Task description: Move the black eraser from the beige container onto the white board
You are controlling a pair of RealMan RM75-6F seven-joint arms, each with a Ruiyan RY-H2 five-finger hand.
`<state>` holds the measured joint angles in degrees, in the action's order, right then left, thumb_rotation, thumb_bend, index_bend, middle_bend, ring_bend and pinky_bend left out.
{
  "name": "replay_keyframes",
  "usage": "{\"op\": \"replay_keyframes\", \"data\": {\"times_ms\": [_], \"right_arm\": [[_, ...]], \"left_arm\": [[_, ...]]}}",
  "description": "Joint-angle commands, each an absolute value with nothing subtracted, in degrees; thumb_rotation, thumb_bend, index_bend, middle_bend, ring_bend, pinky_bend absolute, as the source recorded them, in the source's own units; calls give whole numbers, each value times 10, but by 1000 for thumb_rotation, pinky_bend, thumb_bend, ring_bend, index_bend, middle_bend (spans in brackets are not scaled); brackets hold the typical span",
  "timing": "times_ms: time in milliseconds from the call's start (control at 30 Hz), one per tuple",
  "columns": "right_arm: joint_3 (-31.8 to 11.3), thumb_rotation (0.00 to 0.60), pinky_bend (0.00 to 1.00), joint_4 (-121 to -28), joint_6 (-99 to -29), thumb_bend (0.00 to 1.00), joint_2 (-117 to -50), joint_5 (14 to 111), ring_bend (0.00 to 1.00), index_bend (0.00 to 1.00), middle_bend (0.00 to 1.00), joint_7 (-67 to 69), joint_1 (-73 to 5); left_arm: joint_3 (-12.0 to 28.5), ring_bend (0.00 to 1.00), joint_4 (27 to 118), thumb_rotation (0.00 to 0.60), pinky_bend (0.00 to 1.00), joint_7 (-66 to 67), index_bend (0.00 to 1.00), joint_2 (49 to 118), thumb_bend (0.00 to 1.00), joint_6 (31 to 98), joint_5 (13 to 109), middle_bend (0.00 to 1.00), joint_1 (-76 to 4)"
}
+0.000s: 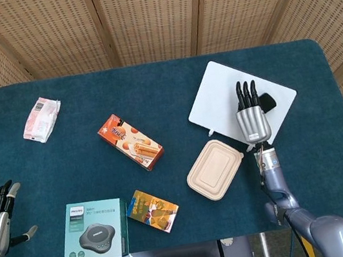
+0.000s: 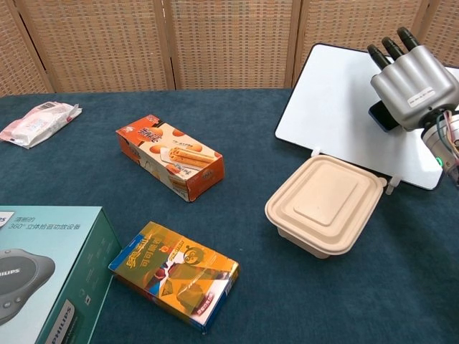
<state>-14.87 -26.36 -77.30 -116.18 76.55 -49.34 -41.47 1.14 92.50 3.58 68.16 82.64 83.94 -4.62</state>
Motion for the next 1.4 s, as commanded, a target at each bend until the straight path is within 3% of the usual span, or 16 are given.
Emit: {"op": "replay_keyframes", "data": {"times_ms": [33,900,1400], "right_arm": [[-150,600,0,-261,-771,105,-1163,764,0,561,48,-491,-415],[-152,600,0,-249,-760,105,-1165,758,0,561,20,-478,-417],[-152,600,0,-266,-760,105,-1154,755,0,476,0,-485,-414]], "left_arm": [[11,0,925,600,0,36,0,682,155,826,839,0,-46],[12,0,927,600,0,40,0,684,155,827,837,0,-46],[12,0,929,600,0,43,0,684,155,827,836,0,-46]]}}
